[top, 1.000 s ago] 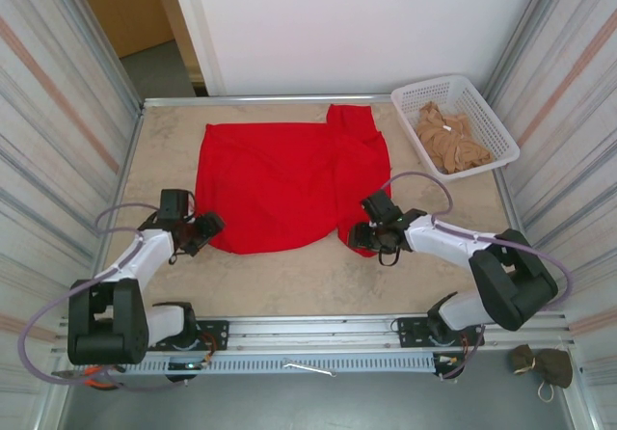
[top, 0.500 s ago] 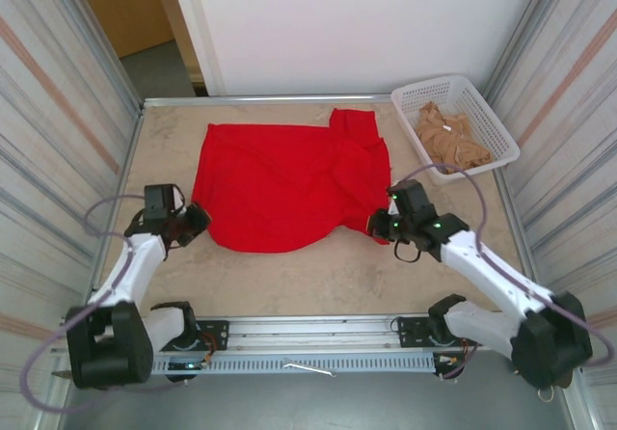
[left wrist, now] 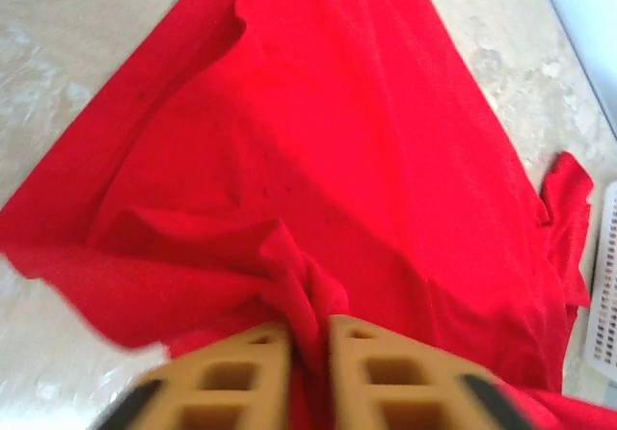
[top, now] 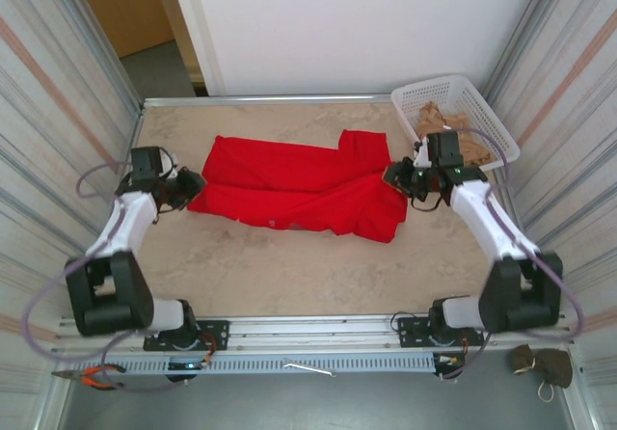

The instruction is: Fold the inside-out t-shirt

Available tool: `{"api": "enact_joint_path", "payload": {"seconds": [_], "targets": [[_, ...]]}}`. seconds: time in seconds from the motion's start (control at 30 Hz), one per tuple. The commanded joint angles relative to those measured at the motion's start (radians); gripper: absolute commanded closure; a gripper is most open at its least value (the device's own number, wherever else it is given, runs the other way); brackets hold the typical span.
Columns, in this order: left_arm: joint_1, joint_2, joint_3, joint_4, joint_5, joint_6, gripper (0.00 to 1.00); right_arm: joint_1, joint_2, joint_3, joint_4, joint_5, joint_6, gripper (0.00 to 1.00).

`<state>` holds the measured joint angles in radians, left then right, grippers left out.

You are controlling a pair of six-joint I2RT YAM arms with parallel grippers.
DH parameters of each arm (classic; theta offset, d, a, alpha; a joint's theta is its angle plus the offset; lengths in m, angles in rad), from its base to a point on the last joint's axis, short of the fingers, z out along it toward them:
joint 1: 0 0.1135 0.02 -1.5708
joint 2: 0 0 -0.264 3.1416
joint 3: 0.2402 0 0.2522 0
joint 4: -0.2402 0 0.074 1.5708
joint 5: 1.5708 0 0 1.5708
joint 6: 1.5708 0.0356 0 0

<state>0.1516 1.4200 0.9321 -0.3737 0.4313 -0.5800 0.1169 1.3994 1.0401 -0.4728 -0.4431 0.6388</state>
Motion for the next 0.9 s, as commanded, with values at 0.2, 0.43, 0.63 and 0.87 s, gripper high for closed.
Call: {"api": "enact_joint_path", "payload": {"seconds": [0.2,0.43,0.63,0.87], "targets": [[0.005,0.032,0.041,0.009,0.006,0.049,0.32,0.057,-0.102,-0.123,0.007,0.065,-0.072,0.39],[0.004,-0.034,-0.137,0.040,-0.055,0.066,0.34,0.093,-0.260,-0.353,0.003,0.180,-0.050,0.36],[0.001,0.101,-0.090,0.051,-0.060,0.075,0.35,0.091,-0.244,-0.414,0.036,0.170,-0.077,0.31],[-0.023,0.169,-0.027,0.062,-0.083,0.080,0.33,0.104,-0.124,-0.417,0.117,0.134,-0.099,0.30]]}}
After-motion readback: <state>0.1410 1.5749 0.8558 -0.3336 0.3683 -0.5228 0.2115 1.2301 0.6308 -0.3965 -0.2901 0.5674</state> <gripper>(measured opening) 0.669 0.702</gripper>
